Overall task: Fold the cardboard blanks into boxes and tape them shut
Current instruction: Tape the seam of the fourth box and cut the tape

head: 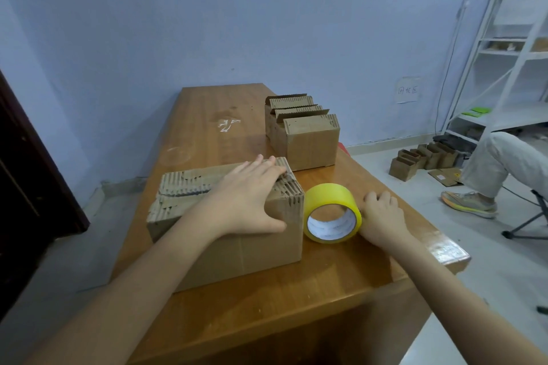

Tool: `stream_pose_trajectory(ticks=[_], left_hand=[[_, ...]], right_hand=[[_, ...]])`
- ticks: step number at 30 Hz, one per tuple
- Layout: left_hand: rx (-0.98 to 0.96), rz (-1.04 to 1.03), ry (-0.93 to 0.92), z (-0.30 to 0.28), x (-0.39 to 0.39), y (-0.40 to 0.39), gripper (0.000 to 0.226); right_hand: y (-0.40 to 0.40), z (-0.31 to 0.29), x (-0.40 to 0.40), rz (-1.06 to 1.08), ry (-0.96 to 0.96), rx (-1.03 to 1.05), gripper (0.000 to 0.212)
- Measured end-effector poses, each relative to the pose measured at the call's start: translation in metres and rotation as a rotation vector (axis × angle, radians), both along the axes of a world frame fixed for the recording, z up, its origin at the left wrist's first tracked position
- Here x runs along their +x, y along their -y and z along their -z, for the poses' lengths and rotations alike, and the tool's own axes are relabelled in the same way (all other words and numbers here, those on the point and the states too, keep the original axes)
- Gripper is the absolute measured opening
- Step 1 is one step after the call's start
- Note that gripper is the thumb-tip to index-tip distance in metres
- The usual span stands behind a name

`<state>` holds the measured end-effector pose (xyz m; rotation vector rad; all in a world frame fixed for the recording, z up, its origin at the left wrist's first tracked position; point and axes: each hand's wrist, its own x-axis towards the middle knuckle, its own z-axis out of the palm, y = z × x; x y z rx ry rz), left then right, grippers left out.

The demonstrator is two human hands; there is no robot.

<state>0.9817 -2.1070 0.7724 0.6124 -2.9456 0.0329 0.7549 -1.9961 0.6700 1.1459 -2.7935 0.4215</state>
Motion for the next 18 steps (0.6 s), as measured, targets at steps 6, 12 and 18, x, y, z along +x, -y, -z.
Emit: stream_pose_trajectory(ticks=[6,12,18], left_hand=[[-0.002,-0.010,-0.013,0.001,0.000,0.000,0.098],[-0.004,-0.011,0.000,-0.001,0.000,0.000,0.098],[-0.013,-0.010,0.017,-0.001,0.000,-0.001,0.097]], right_hand=[[0.018,-0.087,0.018,-0.433,0.214,-0.290,0.035],[0.046,-0.095,0.045,-0.576,0.104,0.291,0.042],[0.029,-0.096,0.032,-0.577,0.365,0.136,0.024]])
